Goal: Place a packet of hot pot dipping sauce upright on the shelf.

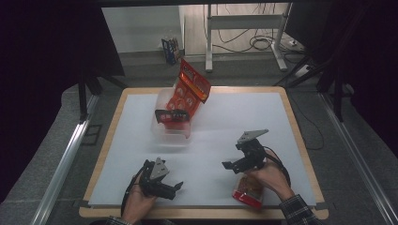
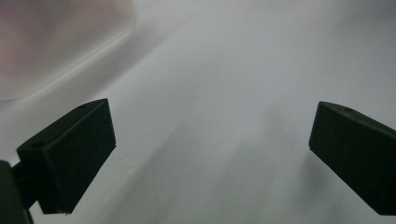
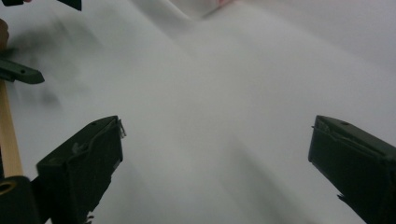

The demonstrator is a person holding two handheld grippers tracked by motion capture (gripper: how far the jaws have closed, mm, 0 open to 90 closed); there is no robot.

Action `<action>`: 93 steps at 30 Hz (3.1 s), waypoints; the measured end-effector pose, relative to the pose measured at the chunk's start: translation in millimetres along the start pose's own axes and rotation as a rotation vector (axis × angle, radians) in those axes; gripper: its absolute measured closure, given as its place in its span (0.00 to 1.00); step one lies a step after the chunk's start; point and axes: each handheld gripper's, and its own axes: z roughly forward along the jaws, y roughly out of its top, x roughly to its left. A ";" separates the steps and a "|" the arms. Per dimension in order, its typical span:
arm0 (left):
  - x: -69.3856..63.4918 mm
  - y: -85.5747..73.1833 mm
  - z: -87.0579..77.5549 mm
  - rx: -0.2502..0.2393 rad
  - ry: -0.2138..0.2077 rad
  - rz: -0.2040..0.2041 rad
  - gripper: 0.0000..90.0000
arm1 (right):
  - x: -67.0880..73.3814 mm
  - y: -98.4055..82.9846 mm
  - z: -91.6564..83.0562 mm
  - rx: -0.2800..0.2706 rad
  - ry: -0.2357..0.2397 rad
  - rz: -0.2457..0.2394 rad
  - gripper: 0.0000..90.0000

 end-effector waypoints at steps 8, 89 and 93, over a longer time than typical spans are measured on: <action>0.1 -0.2 0.0 0.001 0.003 -0.001 0.01 | 2.4 -16.1 -10.3 0.021 0.002 0.024 0.25; -6.1 3.9 5.8 0.032 -0.004 0.025 0.02 | 37.5 -38.6 16.6 0.108 -0.049 -0.046 0.99; -8.7 5.9 7.3 0.036 -0.013 0.017 0.03 | 38.9 -38.3 15.6 0.115 -0.055 -0.052 0.98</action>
